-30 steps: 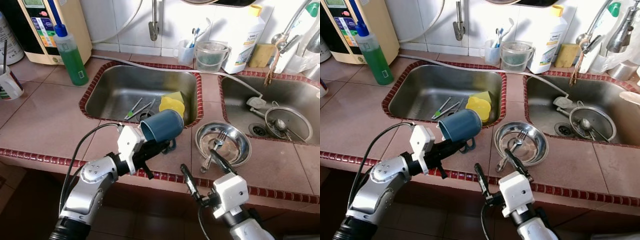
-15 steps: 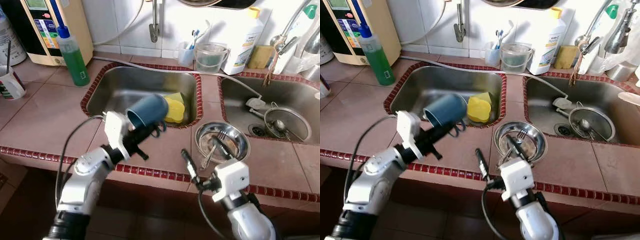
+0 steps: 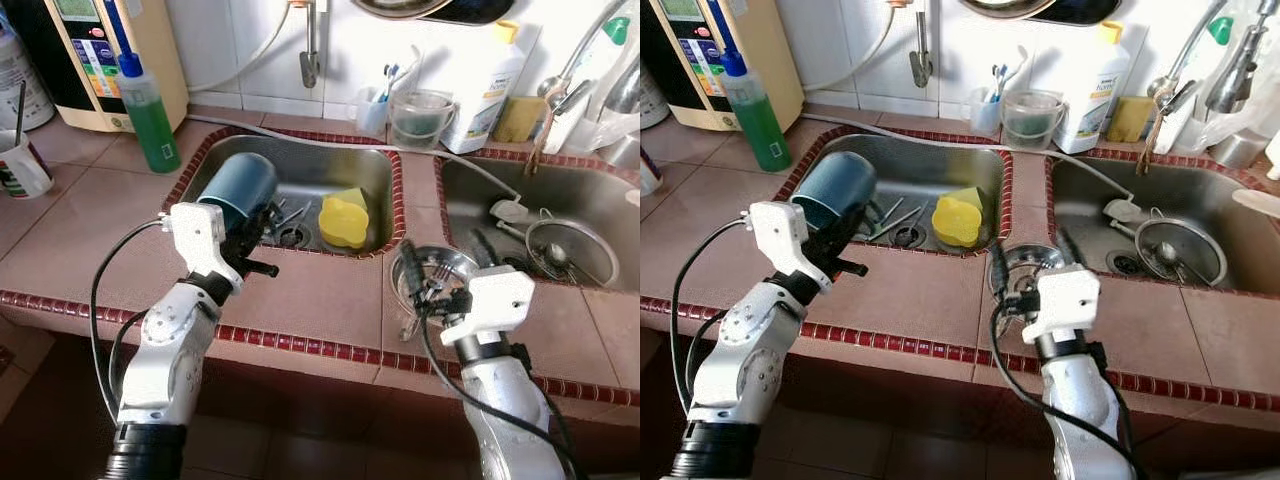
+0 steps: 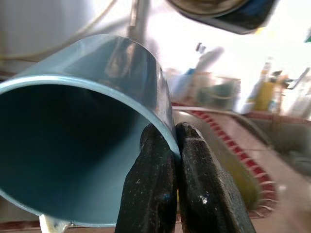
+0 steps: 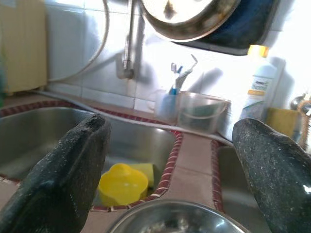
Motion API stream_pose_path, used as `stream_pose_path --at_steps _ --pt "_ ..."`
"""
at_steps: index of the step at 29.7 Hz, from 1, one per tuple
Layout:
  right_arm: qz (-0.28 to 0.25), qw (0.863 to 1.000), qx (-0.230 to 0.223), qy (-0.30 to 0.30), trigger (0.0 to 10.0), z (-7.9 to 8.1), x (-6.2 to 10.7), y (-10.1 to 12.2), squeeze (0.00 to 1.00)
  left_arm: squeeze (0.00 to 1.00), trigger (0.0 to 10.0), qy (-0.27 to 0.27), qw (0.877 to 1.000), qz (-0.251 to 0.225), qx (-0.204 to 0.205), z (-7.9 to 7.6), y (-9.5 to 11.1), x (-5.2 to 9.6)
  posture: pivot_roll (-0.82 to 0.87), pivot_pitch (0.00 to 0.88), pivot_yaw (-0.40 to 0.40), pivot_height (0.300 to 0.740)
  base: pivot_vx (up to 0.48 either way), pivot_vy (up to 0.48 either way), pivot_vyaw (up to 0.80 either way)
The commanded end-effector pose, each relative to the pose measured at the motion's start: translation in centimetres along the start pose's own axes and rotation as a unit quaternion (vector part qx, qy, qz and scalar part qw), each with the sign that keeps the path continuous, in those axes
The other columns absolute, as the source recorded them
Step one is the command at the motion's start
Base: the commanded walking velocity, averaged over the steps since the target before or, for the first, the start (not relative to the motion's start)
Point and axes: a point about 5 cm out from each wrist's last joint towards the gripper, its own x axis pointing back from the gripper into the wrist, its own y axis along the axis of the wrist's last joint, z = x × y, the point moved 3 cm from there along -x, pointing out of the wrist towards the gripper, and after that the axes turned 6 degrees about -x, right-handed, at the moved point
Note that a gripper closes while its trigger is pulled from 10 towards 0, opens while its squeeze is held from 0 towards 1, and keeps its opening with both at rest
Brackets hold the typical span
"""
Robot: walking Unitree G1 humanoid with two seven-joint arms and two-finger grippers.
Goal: Kitchen organization
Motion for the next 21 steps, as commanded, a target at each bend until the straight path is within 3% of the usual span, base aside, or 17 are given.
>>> stream_pose_path --at_steps 1,13,21 --pt "0.016 1.000 0.005 -0.021 10.0 -0.7 -0.1 -0.6 0.00 0.00 10.0 0.019 1.000 -0.011 -0.021 0.2 0.6 0.2 -0.17 0.047 -0.018 0.740 0.000 0.000 0.00" --pt "0.006 0.999 0.001 -0.043 10.0 -0.5 -1.1 -0.6 0.00 0.00 10.0 0.084 0.992 -0.041 -0.080 0.3 1.5 1.5 -0.16 0.046 -0.023 0.740 0.000 0.000 0.00" --pt "0.004 0.999 -0.002 -0.038 10.0 -0.2 -1.5 -0.6 0.00 0.00 10.0 0.069 0.995 -0.040 -0.065 0.4 1.8 1.2 -0.15 0.051 -0.032 0.740 0.000 0.000 0.00"
